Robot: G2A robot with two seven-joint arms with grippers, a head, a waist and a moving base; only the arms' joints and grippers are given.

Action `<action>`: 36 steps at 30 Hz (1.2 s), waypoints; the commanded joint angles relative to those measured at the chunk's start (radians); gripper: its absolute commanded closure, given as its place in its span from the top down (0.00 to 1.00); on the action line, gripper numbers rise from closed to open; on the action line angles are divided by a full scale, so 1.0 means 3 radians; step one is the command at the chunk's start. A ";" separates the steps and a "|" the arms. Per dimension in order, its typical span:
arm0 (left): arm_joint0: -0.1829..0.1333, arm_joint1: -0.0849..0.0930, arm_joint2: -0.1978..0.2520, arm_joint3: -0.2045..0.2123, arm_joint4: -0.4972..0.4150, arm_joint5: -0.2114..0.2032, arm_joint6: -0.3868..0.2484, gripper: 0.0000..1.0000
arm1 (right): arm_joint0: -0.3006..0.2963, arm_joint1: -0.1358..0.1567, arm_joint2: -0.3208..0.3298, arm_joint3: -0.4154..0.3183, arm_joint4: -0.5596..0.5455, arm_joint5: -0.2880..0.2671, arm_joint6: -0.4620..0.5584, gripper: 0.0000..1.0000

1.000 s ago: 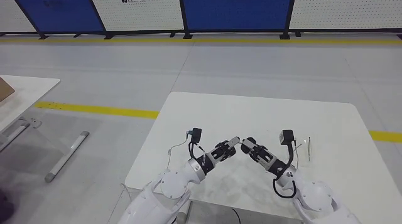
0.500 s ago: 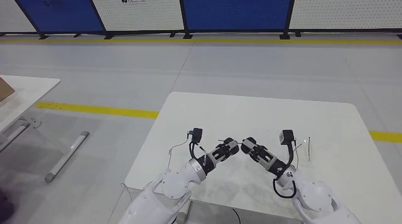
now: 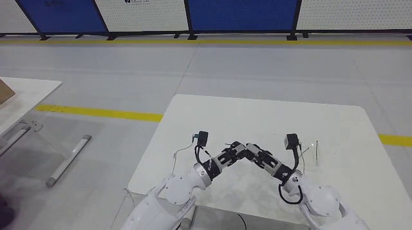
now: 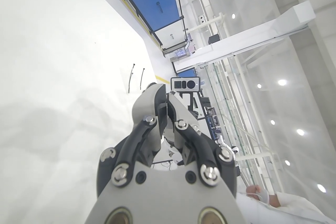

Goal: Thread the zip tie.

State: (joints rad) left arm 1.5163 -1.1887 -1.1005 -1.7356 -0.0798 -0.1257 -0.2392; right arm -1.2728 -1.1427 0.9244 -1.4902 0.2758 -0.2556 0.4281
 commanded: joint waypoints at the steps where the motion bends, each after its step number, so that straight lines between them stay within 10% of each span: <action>1: 0.0006 0.0003 -0.0029 -0.0012 -0.0030 0.0010 0.0014 0.00 | -0.0001 -0.0007 0.0007 0.0001 0.0009 0.0003 0.0001 1.00; 14: 0.0247 0.0093 -0.0464 -0.0089 0.0005 -0.0039 -0.0143 0.00 | -0.0367 0.0058 0.0447 -0.0132 0.0152 -0.0205 0.0006 1.00; 29: 0.0243 0.0086 -0.0468 -0.0053 -0.0156 -0.0001 -0.0134 0.00 | -0.0367 0.0058 0.0447 -0.0132 0.0152 -0.0205 0.0006 1.00; 36: 0.0360 0.0129 -0.0828 -0.0151 -0.0789 -0.0348 -0.0515 0.00 | -0.0367 0.0058 0.0447 -0.0132 0.0152 -0.0205 0.0006 1.00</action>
State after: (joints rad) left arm 1.6159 -1.1522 -1.3301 -1.7692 -0.2975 -0.2196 -0.3840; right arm -1.3829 -1.1254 1.0585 -1.5298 0.3215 -0.3172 0.4298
